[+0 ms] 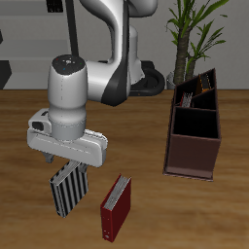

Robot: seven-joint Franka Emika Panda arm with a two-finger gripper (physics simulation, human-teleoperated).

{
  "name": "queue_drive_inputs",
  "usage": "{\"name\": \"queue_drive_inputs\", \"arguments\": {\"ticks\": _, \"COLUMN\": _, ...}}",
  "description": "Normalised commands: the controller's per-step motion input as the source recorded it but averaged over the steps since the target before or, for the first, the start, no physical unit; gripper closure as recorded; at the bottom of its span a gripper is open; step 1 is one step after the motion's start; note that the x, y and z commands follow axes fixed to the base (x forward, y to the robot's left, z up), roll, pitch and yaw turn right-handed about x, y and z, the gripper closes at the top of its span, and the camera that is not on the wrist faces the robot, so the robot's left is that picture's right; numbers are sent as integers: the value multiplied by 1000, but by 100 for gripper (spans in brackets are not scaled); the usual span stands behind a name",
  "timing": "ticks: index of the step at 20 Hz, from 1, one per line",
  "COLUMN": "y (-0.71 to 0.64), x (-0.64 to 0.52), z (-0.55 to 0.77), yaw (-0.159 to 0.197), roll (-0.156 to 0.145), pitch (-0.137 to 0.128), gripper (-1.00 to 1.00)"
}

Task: Place the right red book into the left desk caddy's front compartment and place the orange book into the left desk caddy's left compartment and place the striped book into the left desk caddy's left compartment

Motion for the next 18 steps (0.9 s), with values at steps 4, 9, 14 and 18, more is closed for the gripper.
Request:
{"name": "queue_drive_inputs", "arguments": {"ticks": 4, "y": -148, "x": -66, "z": -146, "yaw": -16, "roll": -31, "pitch": 30, "gripper": -100}}
{"name": "queue_drive_inputs", "arguments": {"ticks": 9, "y": 21, "x": 39, "z": -273, "yaw": 13, "roll": 21, "pitch": 48, "gripper": -100}}
{"name": "queue_drive_inputs", "arguments": {"ticks": 14, "y": 141, "x": 90, "z": -348, "yaw": 52, "roll": 21, "pitch": 61, "gripper": 100}}
{"name": "queue_drive_inputs", "arguments": {"ticks": 18, "y": -135, "x": -61, "z": -280, "yaw": -43, "roll": -37, "pitch": 35, "gripper": 100}}
